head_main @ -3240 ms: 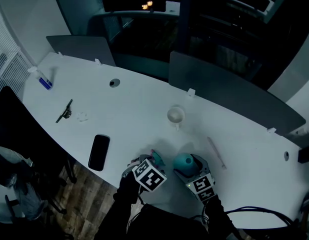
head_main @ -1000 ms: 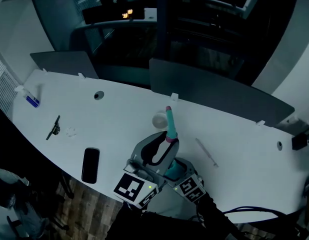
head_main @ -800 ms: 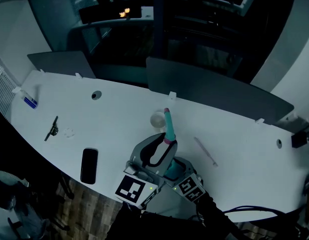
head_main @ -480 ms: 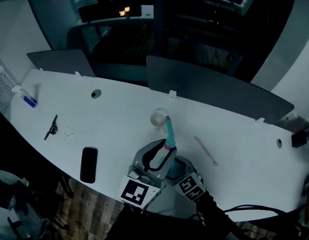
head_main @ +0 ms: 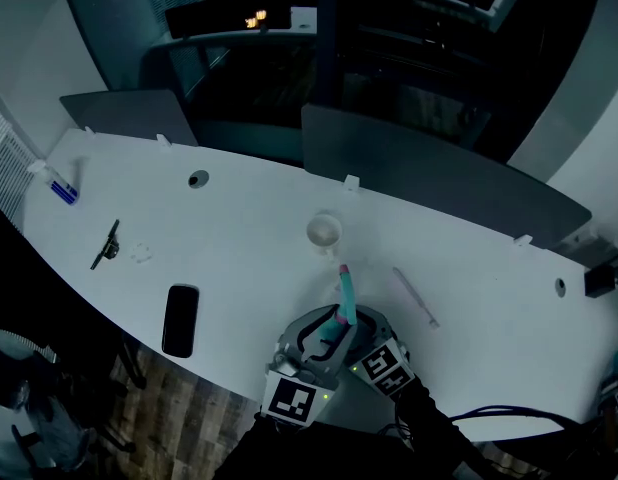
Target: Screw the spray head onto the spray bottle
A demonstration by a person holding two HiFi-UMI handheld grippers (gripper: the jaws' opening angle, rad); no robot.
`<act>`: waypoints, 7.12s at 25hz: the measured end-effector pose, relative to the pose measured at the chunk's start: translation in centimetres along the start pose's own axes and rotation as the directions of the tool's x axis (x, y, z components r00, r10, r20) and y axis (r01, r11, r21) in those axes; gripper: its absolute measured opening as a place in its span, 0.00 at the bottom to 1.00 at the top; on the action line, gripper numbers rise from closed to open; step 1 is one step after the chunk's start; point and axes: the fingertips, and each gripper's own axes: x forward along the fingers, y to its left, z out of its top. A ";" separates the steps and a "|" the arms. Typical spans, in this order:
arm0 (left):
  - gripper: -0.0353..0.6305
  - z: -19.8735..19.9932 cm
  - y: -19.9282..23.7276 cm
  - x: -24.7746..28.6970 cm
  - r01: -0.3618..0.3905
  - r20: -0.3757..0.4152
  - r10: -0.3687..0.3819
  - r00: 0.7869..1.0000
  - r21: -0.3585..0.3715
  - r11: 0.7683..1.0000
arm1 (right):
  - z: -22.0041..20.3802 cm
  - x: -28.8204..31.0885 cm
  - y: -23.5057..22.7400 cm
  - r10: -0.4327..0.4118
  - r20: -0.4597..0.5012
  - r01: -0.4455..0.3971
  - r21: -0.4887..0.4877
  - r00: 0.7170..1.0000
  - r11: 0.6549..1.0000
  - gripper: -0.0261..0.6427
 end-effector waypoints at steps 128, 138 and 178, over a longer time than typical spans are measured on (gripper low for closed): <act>0.26 -1.6 -2.3 -1.5 0.078 -0.088 -0.066 0.994 0.138 0.987 | 1.4 -4.0 3.0 -0.110 0.111 0.103 0.068 0.988 0.992 0.61; 0.27 -1.6 -2.6 -1.7 0.051 -0.059 -0.045 0.997 0.097 0.994 | 2.1 -2.9 2.9 -0.150 0.105 0.142 0.079 0.983 0.987 0.59; 0.27 -1.4 -4.0 -4.5 0.231 -0.035 -0.228 0.973 0.092 0.969 | 1.8 -4.7 6.8 0.377 0.091 -0.322 -0.361 0.922 0.875 0.56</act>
